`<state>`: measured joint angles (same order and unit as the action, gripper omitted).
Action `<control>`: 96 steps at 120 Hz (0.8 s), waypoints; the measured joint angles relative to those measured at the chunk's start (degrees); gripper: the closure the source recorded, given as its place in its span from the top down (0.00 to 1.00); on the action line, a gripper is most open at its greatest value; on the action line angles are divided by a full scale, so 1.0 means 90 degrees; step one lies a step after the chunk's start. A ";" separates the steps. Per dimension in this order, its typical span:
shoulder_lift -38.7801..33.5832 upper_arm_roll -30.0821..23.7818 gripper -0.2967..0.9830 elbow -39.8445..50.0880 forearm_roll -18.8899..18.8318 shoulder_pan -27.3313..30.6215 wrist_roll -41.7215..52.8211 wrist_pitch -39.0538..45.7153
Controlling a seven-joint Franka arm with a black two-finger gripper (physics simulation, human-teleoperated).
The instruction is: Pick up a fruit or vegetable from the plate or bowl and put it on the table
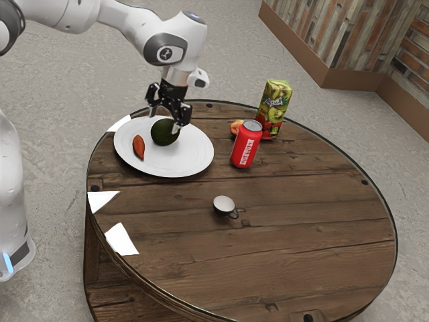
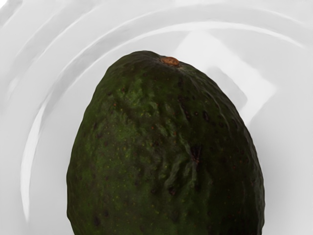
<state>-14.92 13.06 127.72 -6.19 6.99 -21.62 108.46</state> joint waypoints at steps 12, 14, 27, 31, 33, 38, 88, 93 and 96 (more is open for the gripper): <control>0.0007 -0.0011 0.77 0.0041 -0.0011 -0.0016 0.0061 0.0176; 0.0009 -0.0012 0.77 0.0046 -0.0013 -0.0017 0.0070 0.0208; 0.0028 -0.0015 0.77 0.0121 -0.0004 -0.0017 0.0124 0.0396; 0.0034 -0.0015 0.77 0.0153 0.0002 -0.0016 0.0139 0.0445; 0.0038 -0.0016 0.77 0.0167 0.0006 -0.0015 0.0146 0.0468; 0.0047 -0.0016 0.77 0.0204 0.0015 -0.0015 0.0162 0.0519; 0.0085 -0.0007 0.77 0.0477 0.0058 0.0035 0.0261 0.0845; 0.0092 -0.0006 0.77 0.0498 0.0060 0.0044 0.0267 0.0859; 0.0094 -0.0006 0.77 0.0512 0.0064 0.0048 0.0271 0.0866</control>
<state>-14.08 13.01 132.33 -5.62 7.42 -19.18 116.26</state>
